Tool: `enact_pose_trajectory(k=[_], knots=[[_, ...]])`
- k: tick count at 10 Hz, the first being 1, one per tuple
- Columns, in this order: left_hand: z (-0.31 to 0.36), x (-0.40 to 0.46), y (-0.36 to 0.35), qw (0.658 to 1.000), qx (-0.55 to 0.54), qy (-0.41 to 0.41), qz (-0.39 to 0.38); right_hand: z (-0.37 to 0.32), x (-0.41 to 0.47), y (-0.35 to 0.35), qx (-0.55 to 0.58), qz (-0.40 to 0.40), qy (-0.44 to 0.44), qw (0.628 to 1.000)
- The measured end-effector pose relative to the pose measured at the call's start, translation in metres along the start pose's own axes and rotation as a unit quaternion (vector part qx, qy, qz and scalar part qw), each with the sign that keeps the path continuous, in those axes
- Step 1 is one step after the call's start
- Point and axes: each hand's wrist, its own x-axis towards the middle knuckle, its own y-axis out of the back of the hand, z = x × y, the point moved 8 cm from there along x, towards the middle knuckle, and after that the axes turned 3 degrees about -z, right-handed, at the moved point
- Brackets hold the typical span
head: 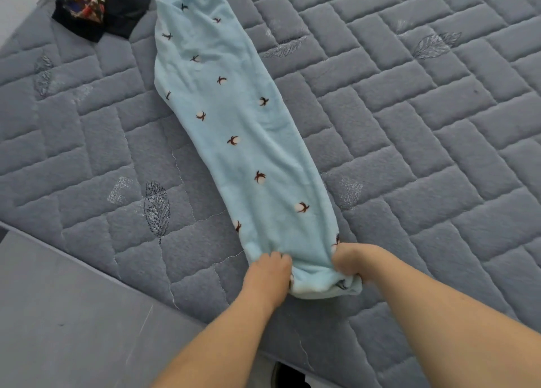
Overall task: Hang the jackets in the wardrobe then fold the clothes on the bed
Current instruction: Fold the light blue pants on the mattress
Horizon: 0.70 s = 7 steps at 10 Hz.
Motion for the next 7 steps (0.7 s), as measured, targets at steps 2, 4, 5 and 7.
enact_pose_trajectory(k=[2, 4, 5, 7], knots=[[-0.025, -0.062, 0.028, 0.89, -0.245, 0.171, -0.346, -0.01, -0.081, -0.004, 0.039, -0.179, -0.042, 0.982], [-0.076, -0.101, 0.103, 0.826, -0.436, 0.199, -0.297, -0.068, -0.146, 0.053, 0.256, -0.186, 0.036, 0.948], [-0.13, -0.083, 0.171, 0.844, -0.492, 0.176, -0.116, -0.113, -0.15, 0.105, 0.4, -0.136, 0.145, 0.895], [-0.216, -0.044, 0.238, 0.777, -0.577, 0.132, 0.213, -0.178, -0.109, 0.16, 0.491, -0.077, 0.255, 0.83]])
